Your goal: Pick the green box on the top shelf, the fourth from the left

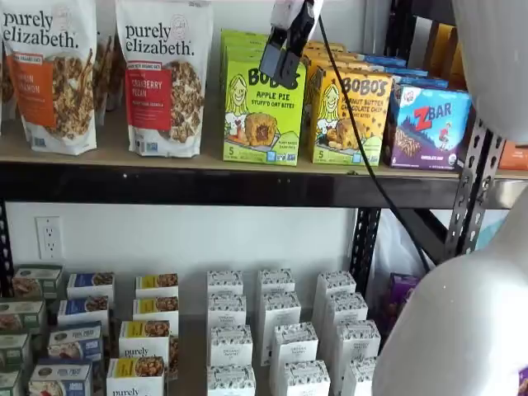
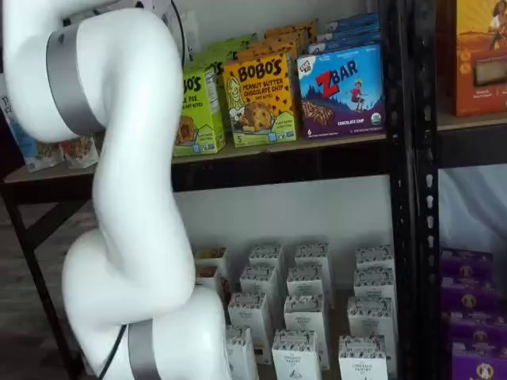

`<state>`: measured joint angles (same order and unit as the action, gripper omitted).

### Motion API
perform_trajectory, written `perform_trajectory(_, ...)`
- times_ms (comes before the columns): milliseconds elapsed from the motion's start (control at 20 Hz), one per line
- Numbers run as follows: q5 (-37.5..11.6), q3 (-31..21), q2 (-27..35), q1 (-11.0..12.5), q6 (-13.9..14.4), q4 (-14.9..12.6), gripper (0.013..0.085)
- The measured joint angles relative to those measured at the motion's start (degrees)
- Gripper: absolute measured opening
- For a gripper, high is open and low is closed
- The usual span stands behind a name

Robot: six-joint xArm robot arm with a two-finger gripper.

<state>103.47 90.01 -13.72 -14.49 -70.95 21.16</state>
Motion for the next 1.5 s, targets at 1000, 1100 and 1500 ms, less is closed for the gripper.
perform_trajectory(1000, -8.1, -5.3, -4.1, 2.2, -1.8, 6.6, 0.085)
perform_trajectory(1100, -10.4, -6.3, -4.7, 1.8, -1.6, 7.2, 0.085)
perform_trajectory(1500, -17.0, -7.8, -4.6, -0.2, -0.5, 7.5, 0.085)
